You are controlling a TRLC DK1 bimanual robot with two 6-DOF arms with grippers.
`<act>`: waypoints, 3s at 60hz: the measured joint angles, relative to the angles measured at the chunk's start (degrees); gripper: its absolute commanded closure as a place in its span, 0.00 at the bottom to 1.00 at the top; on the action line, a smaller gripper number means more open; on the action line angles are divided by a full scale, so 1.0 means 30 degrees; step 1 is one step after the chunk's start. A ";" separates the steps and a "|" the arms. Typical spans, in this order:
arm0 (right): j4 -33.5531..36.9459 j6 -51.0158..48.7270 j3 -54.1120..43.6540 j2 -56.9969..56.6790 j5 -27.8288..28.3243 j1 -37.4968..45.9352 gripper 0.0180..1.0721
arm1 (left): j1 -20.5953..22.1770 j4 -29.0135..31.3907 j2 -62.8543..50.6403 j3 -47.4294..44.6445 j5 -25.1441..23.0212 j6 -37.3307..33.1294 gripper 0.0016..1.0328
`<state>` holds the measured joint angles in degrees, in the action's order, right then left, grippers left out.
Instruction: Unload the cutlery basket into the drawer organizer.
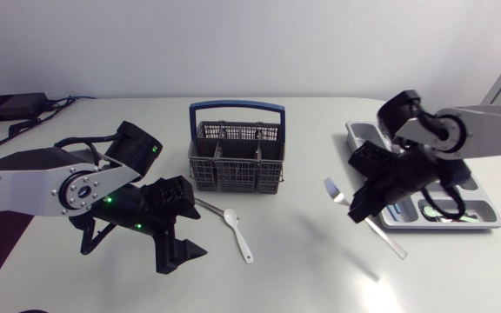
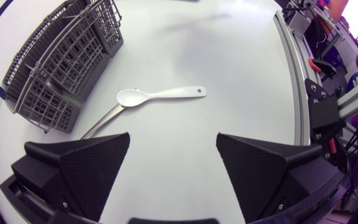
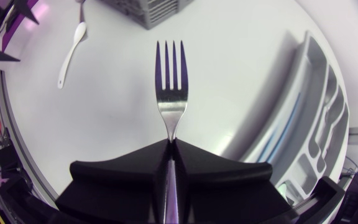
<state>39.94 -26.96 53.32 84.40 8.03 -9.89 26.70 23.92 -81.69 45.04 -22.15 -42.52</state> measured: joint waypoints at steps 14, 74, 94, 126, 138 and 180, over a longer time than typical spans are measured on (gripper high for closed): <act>0.0736 -0.2302 0.4823 0.2783 0.1581 0.6564 0.95 | 0.0401 -0.0379 0.0000 0.0000 0.0000 0.0015 0.05; 0.1049 0.1443 2.0633 1.6852 0.2310 1.1336 0.95 | -0.0255 -0.1953 0.1974 -0.1574 0.0219 0.1814 0.05; 0.0736 0.1566 2.0771 1.7529 0.1515 1.1417 0.66 | -0.0729 -0.1945 0.3038 -0.2535 0.0219 0.1821 0.05; -0.1188 0.1406 1.0411 0.7388 0.1217 0.7074 0.52 | -0.1821 -0.2113 0.3767 -0.2535 0.0219 0.2623 0.05; -0.0291 0.2528 0.7723 0.4794 0.1311 0.2310 0.52 | -0.2936 -0.2667 0.3767 -0.2528 0.0277 0.3381 0.05; 0.0801 0.9180 0.7067 0.6907 -0.0262 -0.9318 0.56 | -0.4481 -0.2871 0.0510 -0.0444 0.1566 0.7300 0.05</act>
<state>42.35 0.58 74.52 105.12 7.25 -37.85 13.26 15.31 -80.16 43.70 -17.45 -20.62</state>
